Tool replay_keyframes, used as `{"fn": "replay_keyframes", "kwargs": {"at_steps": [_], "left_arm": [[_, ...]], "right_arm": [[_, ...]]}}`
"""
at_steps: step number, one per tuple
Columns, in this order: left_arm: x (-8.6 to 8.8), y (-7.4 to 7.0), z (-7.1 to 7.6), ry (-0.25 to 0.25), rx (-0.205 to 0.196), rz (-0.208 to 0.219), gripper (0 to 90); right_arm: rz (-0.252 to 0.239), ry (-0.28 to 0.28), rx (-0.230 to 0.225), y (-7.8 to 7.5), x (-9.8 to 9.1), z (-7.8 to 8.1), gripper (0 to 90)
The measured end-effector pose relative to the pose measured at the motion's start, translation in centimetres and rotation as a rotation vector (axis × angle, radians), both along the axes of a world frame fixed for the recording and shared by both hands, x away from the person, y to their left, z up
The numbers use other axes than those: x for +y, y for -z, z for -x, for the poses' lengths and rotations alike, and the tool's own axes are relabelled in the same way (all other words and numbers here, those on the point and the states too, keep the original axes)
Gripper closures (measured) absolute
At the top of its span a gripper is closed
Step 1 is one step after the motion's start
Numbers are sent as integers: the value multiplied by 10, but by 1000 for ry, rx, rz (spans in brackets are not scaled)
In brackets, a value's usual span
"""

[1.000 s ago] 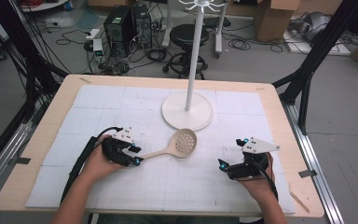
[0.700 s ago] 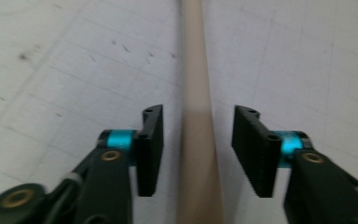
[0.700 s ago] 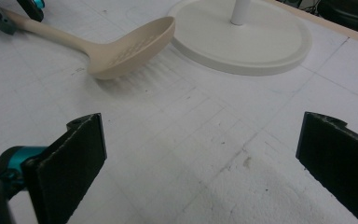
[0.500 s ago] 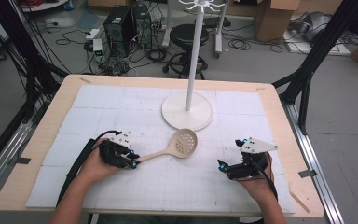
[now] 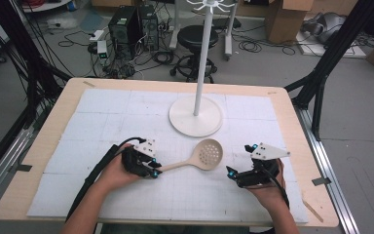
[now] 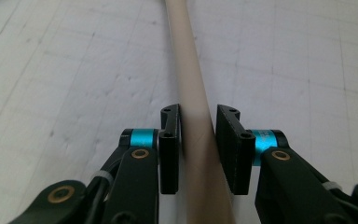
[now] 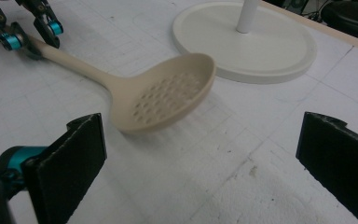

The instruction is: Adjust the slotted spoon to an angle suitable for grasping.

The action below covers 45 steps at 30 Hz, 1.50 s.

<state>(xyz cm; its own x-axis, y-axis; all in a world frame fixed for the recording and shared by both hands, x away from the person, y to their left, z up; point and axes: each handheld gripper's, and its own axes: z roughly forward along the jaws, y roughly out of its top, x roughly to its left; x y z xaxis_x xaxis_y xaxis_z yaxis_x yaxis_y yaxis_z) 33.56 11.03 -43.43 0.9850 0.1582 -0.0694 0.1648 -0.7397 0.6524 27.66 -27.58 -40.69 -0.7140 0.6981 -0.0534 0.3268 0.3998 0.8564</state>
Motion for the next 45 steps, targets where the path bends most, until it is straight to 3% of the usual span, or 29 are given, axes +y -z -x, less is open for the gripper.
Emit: {"fn": "replay_keyframes", "kwargs": {"at_steps": [5,9,12,13,14,16,18,19,20,21,23,25,29,32,37,45], "left_arm": [[-19,-1,-3,39,-4,-10,711],[-37,1,-4,65,-7,16,709],[-38,3,-5,68,-18,24,694],[-39,3,-4,59,-27,23,551],[-39,3,-3,38,-31,26,551],[-28,3,1,0,-34,30,476],[-22,2,3,-14,-31,36,468],[-8,2,7,-41,-29,45,467],[-8,2,7,-41,-29,45,465],[8,3,12,-75,-17,59,465],[14,3,13,-85,-20,59,462],[33,5,16,-115,-15,62,455],[39,7,14,-143,-10,65,440],[38,8,14,-157,-43,57,463],[42,8,9,-237,-100,41,461],[55,9,2,-307,-66,61,462]], "right_arm": [[-7,6,-5,-2,-2,1,5],[-10,8,-6,-2,-3,1,5],[-6,7,-8,-2,-3,1,5],[-13,9,-5,-2,-3,1,5],[-13,9,-5,-2,-3,1,5],[-18,11,-6,-3,-4,2,5],[-18,11,-7,-4,-5,2,6],[-21,11,-11,-4,-6,2,6],[-24,12,-11,-4,-6,2,5],[-21,11,-10,-4,-6,2,5],[-21,11,-11,-4,-6,2,5],[-16,8,-12,-4,-4,1,5],[-16,4,-11,-4,-2,1,6],[-15,0,-14,-5,1,1,5],[-17,-4,-19,-7,2,2,5],[-20,3,-13,-4,-4,3,6]]}}
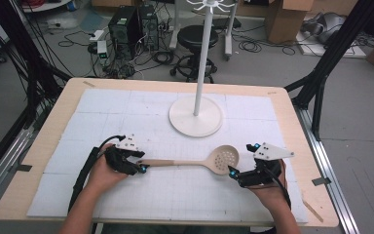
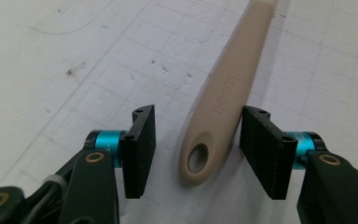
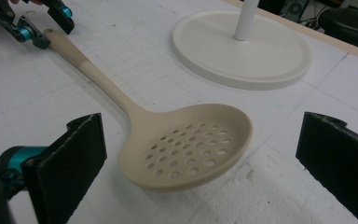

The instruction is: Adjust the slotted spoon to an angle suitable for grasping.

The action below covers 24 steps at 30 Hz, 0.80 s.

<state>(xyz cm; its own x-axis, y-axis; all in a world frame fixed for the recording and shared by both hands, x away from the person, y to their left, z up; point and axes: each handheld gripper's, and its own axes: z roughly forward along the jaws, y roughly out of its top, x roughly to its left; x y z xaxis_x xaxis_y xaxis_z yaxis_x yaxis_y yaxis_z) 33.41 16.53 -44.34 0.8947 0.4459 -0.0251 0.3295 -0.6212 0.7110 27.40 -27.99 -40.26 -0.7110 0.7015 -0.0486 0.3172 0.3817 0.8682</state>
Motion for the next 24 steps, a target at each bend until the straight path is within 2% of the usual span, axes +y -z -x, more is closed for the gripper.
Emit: {"fn": "replay_keyframes", "kwargs": {"at_steps": [8,12,13,14,18,24], "left_arm": [[11,-1,-4,-39,2,-7,487],[12,-1,-4,-44,17,0,598],[11,-2,-3,-31,21,2,630],[10,-3,-3,-23,14,-15,639],[9,-2,-3,-27,16,-3,641],[-8,-1,-9,-14,-7,-1,640]], "right_arm": [[-5,16,-1,1,-7,2,6],[-3,18,2,0,-7,3,6],[-3,18,2,0,-6,3,5],[-1,18,1,0,-6,3,6],[-3,18,2,0,-6,3,6],[1,8,0,0,-3,2,6]]}}
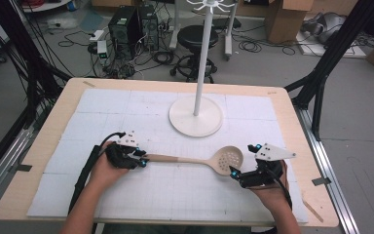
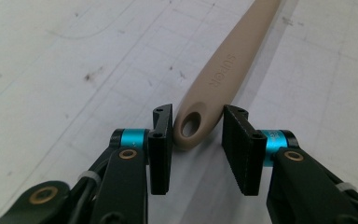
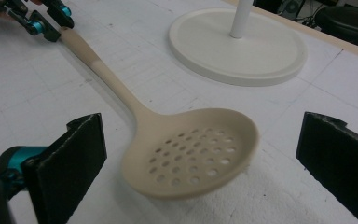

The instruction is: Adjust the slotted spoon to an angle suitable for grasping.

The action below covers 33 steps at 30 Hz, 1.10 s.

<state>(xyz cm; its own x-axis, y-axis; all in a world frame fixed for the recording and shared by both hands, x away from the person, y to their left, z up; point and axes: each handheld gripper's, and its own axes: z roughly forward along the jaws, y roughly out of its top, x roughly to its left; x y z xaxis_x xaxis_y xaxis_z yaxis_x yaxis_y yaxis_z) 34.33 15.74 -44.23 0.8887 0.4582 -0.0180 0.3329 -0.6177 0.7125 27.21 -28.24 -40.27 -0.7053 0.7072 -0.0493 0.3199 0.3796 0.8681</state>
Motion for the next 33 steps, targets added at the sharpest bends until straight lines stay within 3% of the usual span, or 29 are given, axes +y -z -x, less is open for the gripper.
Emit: {"fn": "replay_keyframes", "kwargs": {"at_steps": [6,11,14,17,19,20,21,22,23,24,25,30,33], "left_arm": [[-26,0,-4,23,-21,-4,640],[-33,1,-3,18,-43,-5,557],[-27,-2,-2,-2,-37,-1,490],[-13,-7,1,-28,-44,73,438],[4,-11,6,-44,-47,158,405],[9,-13,8,-41,-43,184,396],[9,-13,8,-41,-43,184,383],[17,-16,13,-24,-57,242,361],[21,-18,16,-6,-68,274,352],[21,-18,16,-6,-68,274,352],[27,-22,21,6,-89,319,343],[37,-29,28,20,-134,345,297],[41,-31,28,17,-136,358,268]], "right_arm": [[-6,3,-2,0,-1,0,5],[-1,1,-2,0,-1,0,6],[-3,-1,0,0,-1,0,6],[-9,3,2,0,-2,-1,6],[-14,1,-4,-1,-2,-2,6],[-13,-1,-4,-2,-1,-2,6],[-13,-1,-4,-2,-1,-2,6],[-16,-5,-6,-2,0,-3,6],[-17,-7,-8,-3,1,-3,6],[-16,-10,-12,-4,2,-4,6],[-20,-14,-10,-4,4,-4,6],[-17,-27,-16,-5,8,-6,6],[-17,-30,-16,-6,10,-7,6]]}}
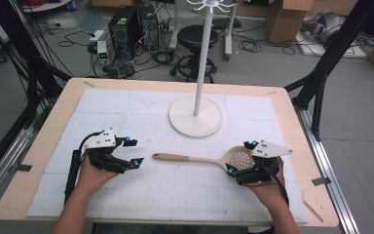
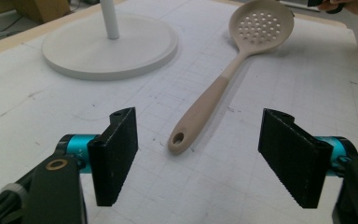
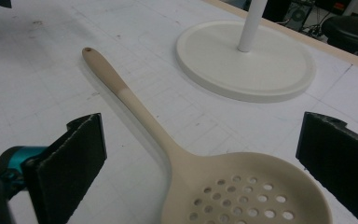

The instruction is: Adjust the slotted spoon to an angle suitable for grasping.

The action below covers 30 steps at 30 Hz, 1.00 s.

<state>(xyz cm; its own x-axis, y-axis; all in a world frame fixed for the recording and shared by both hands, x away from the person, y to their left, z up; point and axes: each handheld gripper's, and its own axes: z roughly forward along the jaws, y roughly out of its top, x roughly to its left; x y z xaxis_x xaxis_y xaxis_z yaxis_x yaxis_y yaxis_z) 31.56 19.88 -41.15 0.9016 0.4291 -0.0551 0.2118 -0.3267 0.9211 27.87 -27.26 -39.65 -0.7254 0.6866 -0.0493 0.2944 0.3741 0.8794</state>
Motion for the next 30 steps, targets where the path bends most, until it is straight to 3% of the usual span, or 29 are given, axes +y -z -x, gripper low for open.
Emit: {"fn": "replay_keyframes", "kwargs": {"at_steps": [4,11,15,21,26,30], "left_arm": [[7,-2,-1,-11,-5,34,191],[27,-15,3,-47,-50,118,70],[39,-22,5,-67,-65,126,16],[53,-26,6,-99,-84,155,16],[55,-27,4,-97,-88,169,16],[53,-28,3,-98,-92,156,16]], "right_arm": [[-2,-1,-2,-1,1,-1,6],[-5,-3,-1,-1,1,-1,6],[-12,1,1,-1,0,-1,5],[-15,1,6,0,-1,-1,6],[-10,2,12,1,-1,1,6],[-13,7,9,0,-3,3,6]]}}
